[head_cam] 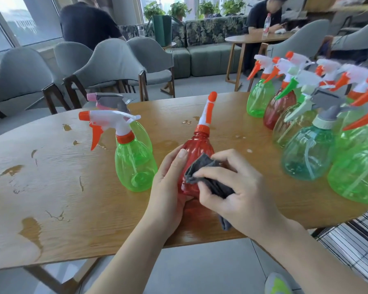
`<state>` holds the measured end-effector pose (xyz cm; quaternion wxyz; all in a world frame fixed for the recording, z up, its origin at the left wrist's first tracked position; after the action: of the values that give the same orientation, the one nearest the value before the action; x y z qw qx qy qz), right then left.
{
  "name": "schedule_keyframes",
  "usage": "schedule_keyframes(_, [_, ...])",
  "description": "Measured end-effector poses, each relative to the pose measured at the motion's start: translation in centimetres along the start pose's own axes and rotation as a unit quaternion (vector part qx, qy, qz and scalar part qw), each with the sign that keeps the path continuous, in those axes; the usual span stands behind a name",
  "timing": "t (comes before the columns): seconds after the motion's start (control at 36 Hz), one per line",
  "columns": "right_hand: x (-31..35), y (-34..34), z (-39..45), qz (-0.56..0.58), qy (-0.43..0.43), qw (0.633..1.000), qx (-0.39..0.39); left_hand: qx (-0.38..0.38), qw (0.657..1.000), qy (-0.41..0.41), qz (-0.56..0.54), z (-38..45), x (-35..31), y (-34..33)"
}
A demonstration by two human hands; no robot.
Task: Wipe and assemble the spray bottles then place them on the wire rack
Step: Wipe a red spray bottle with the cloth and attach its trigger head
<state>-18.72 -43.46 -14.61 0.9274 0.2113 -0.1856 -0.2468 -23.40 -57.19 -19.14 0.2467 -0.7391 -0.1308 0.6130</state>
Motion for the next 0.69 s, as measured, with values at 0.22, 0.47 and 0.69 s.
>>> schedule_keyframes(0.22, [-0.7,0.7,0.0,-0.04,-0.031,0.997,-0.057,0.01,0.999,0.006,0.036,-0.1,0.3,-0.6])
schedule_keyframes(0.47, [1.5,-1.0,-1.3,-0.091,0.121,0.988,0.035,0.013,1.0,0.007,-0.006,-0.1,0.0,-0.1])
schedule_keyframes(0.69, [-0.9,1.3,0.0,-0.1,0.02,0.994,-0.049,0.031,0.999,-0.001,0.033,-0.3,0.0,-1.0])
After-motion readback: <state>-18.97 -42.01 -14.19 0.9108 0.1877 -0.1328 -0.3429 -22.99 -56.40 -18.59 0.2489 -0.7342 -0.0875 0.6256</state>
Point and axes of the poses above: each hand's wrist, its own z-axis towards the middle knuckle, its own y-axis out of the back of the hand, x = y × z, the point moved 5 cm from there along z, towards the middle knuckle, and after that the axes turned 10 degrees about y, right-handed, at the moved point
